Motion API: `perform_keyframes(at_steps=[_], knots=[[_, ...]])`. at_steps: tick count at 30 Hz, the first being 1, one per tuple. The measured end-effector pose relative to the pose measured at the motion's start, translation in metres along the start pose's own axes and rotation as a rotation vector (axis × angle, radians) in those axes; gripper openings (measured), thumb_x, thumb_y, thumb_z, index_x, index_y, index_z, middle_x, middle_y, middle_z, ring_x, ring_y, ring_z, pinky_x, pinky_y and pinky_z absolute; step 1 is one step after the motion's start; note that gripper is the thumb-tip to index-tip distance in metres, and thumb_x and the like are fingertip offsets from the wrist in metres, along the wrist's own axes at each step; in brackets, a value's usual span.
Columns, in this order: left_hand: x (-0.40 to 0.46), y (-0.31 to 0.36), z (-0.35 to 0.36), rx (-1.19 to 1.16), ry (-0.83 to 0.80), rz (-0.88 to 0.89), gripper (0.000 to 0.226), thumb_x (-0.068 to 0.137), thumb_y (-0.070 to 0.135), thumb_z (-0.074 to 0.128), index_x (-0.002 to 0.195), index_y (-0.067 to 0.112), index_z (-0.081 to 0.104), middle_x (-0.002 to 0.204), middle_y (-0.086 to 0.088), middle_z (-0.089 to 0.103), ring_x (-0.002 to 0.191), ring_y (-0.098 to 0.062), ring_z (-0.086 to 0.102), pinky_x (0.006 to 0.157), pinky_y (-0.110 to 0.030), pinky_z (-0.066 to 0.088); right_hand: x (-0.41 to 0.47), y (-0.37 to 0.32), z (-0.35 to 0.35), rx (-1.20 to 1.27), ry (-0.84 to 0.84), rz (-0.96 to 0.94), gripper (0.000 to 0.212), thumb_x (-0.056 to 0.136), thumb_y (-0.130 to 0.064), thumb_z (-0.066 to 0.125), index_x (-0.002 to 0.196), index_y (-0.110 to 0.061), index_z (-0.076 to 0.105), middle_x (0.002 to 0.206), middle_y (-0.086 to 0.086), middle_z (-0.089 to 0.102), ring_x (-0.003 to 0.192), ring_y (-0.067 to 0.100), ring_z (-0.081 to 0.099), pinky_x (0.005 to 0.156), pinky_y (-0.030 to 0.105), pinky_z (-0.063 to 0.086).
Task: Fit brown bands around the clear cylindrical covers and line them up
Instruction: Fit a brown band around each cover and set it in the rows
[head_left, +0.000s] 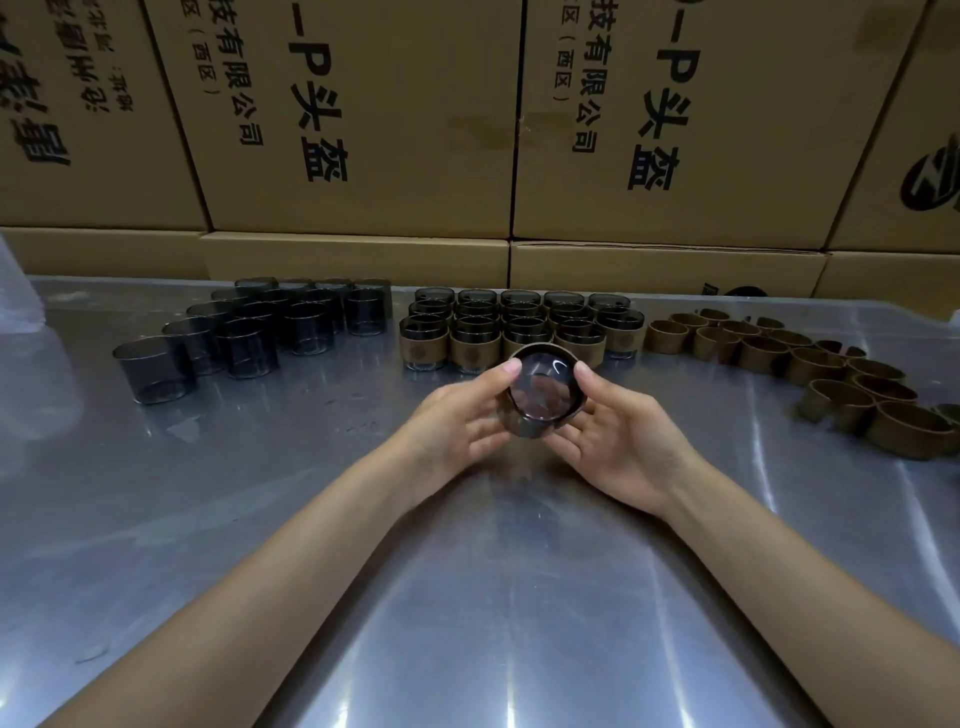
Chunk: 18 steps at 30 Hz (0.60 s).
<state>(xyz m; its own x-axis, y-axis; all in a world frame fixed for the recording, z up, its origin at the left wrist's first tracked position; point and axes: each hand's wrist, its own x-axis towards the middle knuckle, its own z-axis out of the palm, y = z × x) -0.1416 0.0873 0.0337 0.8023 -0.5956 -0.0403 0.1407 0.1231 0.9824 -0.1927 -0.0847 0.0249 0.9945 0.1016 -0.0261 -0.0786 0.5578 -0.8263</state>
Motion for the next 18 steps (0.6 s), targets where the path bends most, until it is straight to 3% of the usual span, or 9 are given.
perform_keyframes(at_steps=[4, 9, 11, 14, 18], knots=[[-0.007, -0.004, -0.005, -0.075, -0.192, -0.063, 0.045, 0.064, 0.044, 0.081, 0.101, 0.018, 0.075, 0.105, -0.005, 0.073, 0.099, -0.014, 0.069, 0.084, -0.024, 0.055, -0.004, -0.003, -0.007, -0.081, -0.146, 0.101, 0.077, 0.051, -0.042, 0.092, 0.118, -0.013, 0.069, 0.125, 0.012, 0.065, 0.112, 0.022, 0.064, 0.092, 0.031, 0.05], [-0.012, -0.006, -0.005, -0.228, -0.331, -0.069, 0.076, 0.045, 0.039, 0.094, 0.112, 0.01, 0.071, 0.121, -0.02, 0.065, 0.11, -0.028, 0.063, 0.097, -0.034, 0.052, -0.01, -0.004, -0.01, -0.149, -0.345, 0.139, 0.065, 0.051, -0.043, 0.093, 0.108, -0.017, 0.075, 0.112, 0.008, 0.071, 0.104, 0.02, 0.068, 0.089, 0.03, 0.053], [-0.012, -0.006, -0.006, -0.268, -0.371, -0.045, 0.07, 0.046, 0.036, 0.095, 0.107, 0.01, 0.074, 0.115, -0.017, 0.068, 0.105, -0.026, 0.066, 0.096, -0.034, 0.053, -0.01, -0.002, -0.009, -0.141, -0.38, 0.112, 0.062, 0.053, -0.042, 0.093, 0.106, -0.016, 0.076, 0.11, 0.007, 0.072, 0.104, 0.019, 0.068, 0.089, 0.03, 0.054], [-0.013, -0.006, -0.006, -0.293, -0.422, 0.007, 0.057, 0.05, 0.036, 0.094, 0.098, 0.011, 0.077, 0.104, -0.012, 0.073, 0.097, -0.022, 0.071, 0.089, -0.033, 0.056, -0.011, -0.002, -0.006, -0.14, -0.408, 0.07, 0.057, 0.052, -0.043, 0.093, 0.1, -0.017, 0.078, 0.102, 0.001, 0.075, 0.101, 0.015, 0.069, 0.091, 0.028, 0.054], [-0.015, -0.007, -0.003, -0.256, -0.48, 0.047, 0.045, 0.059, 0.038, 0.09, 0.097, 0.016, 0.078, 0.101, -0.003, 0.075, 0.095, -0.012, 0.071, 0.084, -0.024, 0.056, -0.012, -0.002, -0.006, -0.036, -0.259, 0.054, 0.091, 0.028, -0.034, 0.101, 0.107, -0.002, 0.069, 0.101, 0.016, 0.072, 0.092, 0.025, 0.072, 0.078, 0.033, 0.059]])
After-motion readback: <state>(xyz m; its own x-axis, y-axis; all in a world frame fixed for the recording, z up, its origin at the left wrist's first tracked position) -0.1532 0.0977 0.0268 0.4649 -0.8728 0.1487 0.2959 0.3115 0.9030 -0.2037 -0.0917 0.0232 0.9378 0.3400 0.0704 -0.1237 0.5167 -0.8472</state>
